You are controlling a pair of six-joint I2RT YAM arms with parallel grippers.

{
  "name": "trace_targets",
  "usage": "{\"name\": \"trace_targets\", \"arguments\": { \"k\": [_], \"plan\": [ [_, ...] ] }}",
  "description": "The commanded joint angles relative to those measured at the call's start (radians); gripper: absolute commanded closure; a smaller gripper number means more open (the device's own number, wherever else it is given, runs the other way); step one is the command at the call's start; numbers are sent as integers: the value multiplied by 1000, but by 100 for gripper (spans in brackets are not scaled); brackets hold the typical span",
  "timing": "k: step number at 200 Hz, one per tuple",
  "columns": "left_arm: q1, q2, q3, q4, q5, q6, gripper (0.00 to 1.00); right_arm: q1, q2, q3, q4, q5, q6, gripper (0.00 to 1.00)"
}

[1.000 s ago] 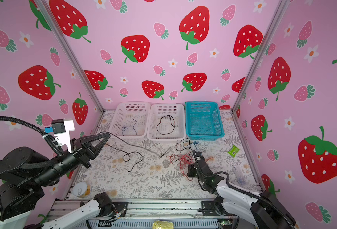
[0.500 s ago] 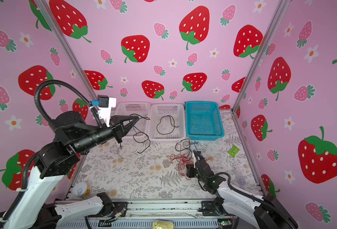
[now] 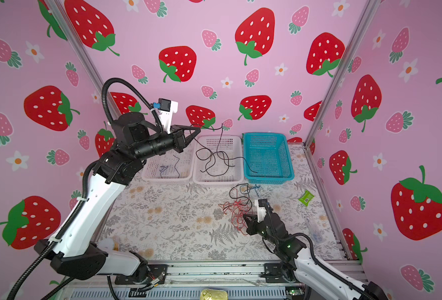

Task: Untangle and sort cables by color
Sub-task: Place the cable into the container.

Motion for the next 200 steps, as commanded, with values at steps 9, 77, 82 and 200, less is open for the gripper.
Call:
{"name": "trace_targets", "arguments": {
  "k": [9, 77, 82, 200],
  "plan": [
    [23, 93, 94, 31, 54, -5, 100, 14, -71, -16, -27, -35, 2, 100],
    [65, 261, 138, 38, 92, 4, 100, 43, -161, -44, -18, -82, 8, 100],
    [68, 272, 139, 37, 94, 6, 100, 45, -160, -47, -14, -88, 6, 100],
    [65, 439, 30, 19, 5, 33, 100, 77, -172, 136, -170, -77, -40, 100]
  ]
}}
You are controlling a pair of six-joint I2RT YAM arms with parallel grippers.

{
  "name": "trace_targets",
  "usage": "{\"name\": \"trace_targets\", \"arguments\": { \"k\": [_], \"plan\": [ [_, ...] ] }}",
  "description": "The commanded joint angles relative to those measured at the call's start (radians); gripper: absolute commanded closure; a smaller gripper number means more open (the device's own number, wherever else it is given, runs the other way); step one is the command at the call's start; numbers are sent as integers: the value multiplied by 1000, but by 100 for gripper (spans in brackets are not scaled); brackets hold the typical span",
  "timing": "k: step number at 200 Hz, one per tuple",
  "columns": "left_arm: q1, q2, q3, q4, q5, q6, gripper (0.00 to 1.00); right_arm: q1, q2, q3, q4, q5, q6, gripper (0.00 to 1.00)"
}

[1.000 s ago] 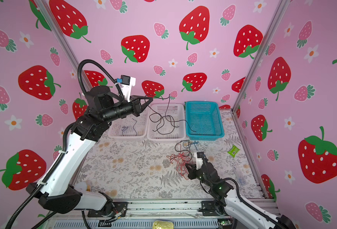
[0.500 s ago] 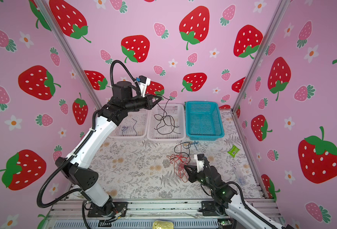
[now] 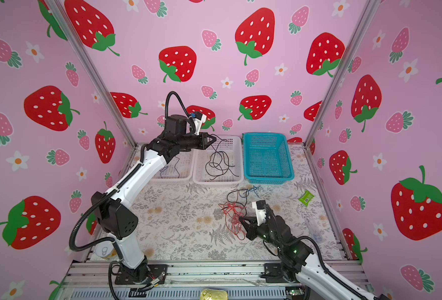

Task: Untangle and sort cables by color
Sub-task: Place the cable into the container.

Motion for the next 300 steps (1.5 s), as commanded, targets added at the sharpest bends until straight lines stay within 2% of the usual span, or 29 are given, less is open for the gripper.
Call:
{"name": "trace_targets", "arguments": {
  "k": [1, 81, 156, 193, 215, 254, 300],
  "plan": [
    [-3, 33, 2, -7, -33, 15, 100, 4, -5, 58, -33, 12, -14, 100],
    [-4, 137, 22, -121, -194, 71, 100, 5, -44, 130, -114, 24, -18, 100],
    [-6, 117, 48, -152, -184, 67, 62, 5, -67, 205, -183, 58, -15, 100],
    [-13, 20, 21, -143, -167, 50, 54, 6, -50, 249, -237, 114, -8, 100],
    [-20, -92, -90, -81, -148, 8, 51, 6, -28, 275, -271, 137, -7, 100],
    [-33, -342, -389, 82, -71, -140, 48, 5, -18, 292, -251, 135, 2, 100],
    [-126, -607, -760, 266, 17, -265, 48, 5, -28, 300, -165, 53, -2, 100]
  ]
}}
